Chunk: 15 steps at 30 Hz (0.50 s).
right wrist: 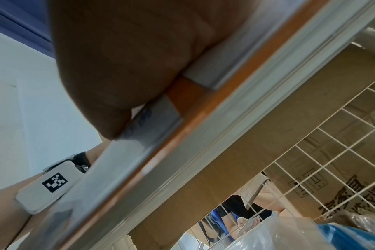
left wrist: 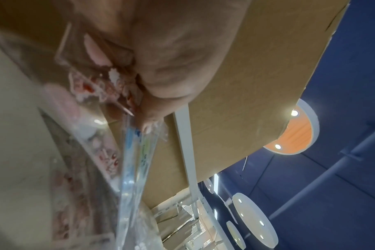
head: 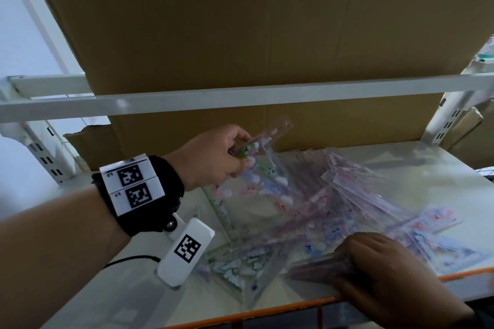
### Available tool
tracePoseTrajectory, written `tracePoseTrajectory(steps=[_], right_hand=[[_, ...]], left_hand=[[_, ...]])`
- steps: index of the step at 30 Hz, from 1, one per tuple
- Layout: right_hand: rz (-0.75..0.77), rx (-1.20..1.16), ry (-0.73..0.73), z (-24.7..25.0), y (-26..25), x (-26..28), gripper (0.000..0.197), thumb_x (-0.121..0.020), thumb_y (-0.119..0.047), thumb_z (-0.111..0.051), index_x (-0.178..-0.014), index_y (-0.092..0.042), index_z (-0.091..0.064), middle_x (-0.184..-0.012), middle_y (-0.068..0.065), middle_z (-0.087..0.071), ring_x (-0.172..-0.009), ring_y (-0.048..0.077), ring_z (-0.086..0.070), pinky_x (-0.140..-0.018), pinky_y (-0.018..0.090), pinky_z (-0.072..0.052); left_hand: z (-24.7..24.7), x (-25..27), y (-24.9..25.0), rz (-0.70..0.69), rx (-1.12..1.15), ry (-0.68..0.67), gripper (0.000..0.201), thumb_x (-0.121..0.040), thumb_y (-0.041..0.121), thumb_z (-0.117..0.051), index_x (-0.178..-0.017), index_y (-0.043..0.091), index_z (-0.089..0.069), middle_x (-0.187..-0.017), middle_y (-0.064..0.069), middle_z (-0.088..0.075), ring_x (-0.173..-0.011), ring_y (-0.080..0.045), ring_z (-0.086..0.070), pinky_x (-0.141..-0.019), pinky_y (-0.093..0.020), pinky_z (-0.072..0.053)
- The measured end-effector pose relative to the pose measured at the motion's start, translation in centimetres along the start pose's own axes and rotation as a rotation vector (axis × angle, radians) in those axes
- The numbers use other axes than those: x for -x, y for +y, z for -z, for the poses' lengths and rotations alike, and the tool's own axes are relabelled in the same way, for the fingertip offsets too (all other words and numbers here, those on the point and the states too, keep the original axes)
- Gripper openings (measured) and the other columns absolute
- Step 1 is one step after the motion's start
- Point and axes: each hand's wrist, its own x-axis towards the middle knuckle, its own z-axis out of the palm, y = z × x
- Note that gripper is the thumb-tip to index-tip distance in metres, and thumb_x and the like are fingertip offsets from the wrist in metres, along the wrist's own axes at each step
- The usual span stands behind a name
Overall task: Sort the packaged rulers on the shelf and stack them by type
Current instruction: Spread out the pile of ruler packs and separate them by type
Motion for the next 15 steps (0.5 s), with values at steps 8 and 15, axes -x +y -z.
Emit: tracePoseTrajectory(steps=[8, 15], right_hand=[[-0.015, -0.028, -0.013, -0.4, 0.3, 0.3, 0.026, -0.081, -0.046, -0.063, -0.076, -0.021, -0.066, -0.072, -0.010, -0.062, -0.067, 0.012, -0.063, -0.061, 0.020, -0.047], [-0.036, -0.012, -0.042, -0.3, 0.2, 0.2, 0.021, -0.077, -0.043, -0.070, -0.077, -0.023, -0.066, -0.074, -0.012, -0.062, -0.069, 0.010, -0.063, -0.064, 0.015, -0.044]], left_hand=[[-1.5, 1.9, -1.7, 0.170, -0.275, -0.282, 0.033, -0.090, 0.064, -0.049, -0.109, 0.037, -0.053, -0.079, 0.018, -0.069, -0.058, 0.002, -0.060, -0.055, -0.022, -0.047], [-0.6, 2.3, -1.2, 0.173, -0.452, -0.316, 0.026, -0.099, 0.052, -0.041, -0.111, 0.033, -0.054, -0.092, 0.008, -0.070, -0.081, -0.011, -0.064, -0.074, -0.032, -0.048]])
